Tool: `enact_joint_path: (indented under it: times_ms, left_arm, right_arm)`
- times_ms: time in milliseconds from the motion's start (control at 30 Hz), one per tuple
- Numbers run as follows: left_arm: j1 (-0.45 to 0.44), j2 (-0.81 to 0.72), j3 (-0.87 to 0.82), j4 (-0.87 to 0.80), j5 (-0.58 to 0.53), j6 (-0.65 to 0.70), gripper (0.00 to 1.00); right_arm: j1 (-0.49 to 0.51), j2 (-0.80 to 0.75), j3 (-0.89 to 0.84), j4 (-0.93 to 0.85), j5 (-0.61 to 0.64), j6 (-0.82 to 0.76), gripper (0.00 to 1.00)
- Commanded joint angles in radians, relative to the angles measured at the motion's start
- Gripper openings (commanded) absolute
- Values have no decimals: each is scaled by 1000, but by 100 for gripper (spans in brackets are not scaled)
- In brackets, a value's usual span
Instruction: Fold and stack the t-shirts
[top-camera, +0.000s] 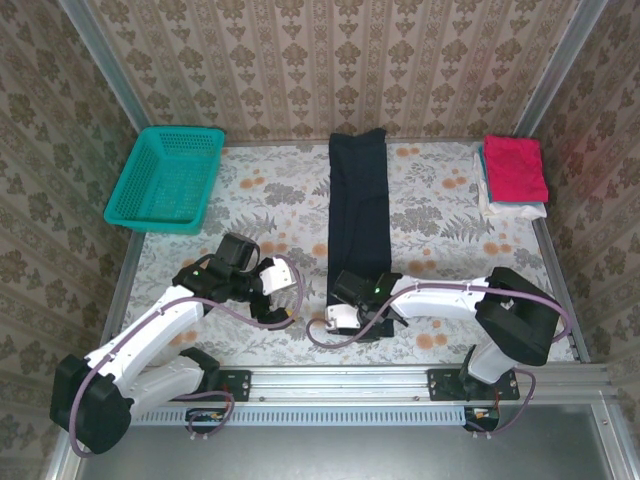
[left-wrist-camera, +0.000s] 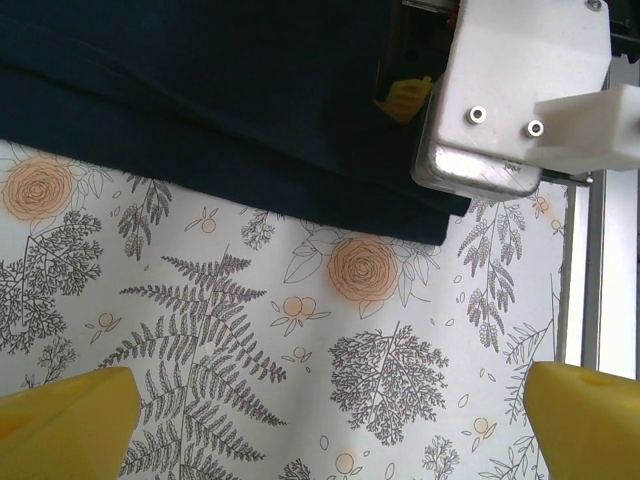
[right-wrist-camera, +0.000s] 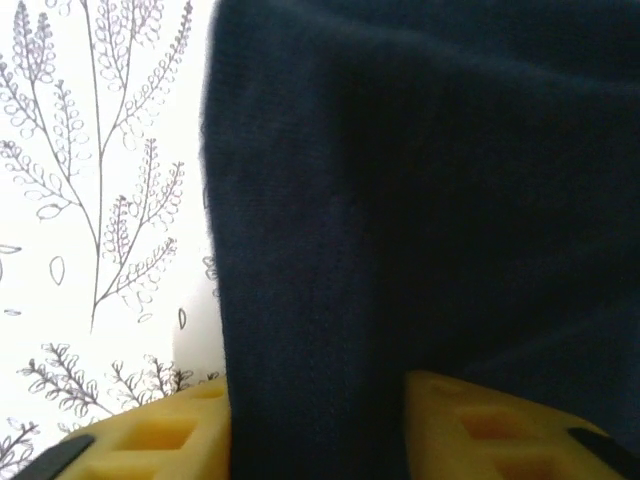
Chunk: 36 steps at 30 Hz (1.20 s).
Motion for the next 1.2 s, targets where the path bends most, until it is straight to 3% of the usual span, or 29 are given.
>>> enact_joint_path:
  times_ms: [0, 100, 167, 367, 500, 800, 1167]
  left_arm:
    - [-4, -18, -13, 4, 17, 8, 100]
    - [-4, -18, -13, 6, 15, 8, 100]
    - [-4, -16, -12, 5, 16, 9, 100]
    - [-2, -12, -3, 10, 25, 12, 100]
    - [2, -12, 0, 11, 31, 17, 100]
    - [4, -24, -4, 12, 22, 15, 100]
    - [5, -22, -9, 18, 19, 16, 100]
  right_arm:
    - [9, 84, -64, 37, 81, 6, 29]
    - [12, 57, -65, 11, 70, 17, 8]
    - [12, 18, -56, -24, 42, 21, 0]
    - [-12, -150, -21, -111, -79, 53, 0]
    - [-78, -178, 30, -168, -99, 1, 0]
    - [-286, -64, 256, -210, -64, -201, 0]
    - [-429, 151, 497, -171, 9, -356, 0]
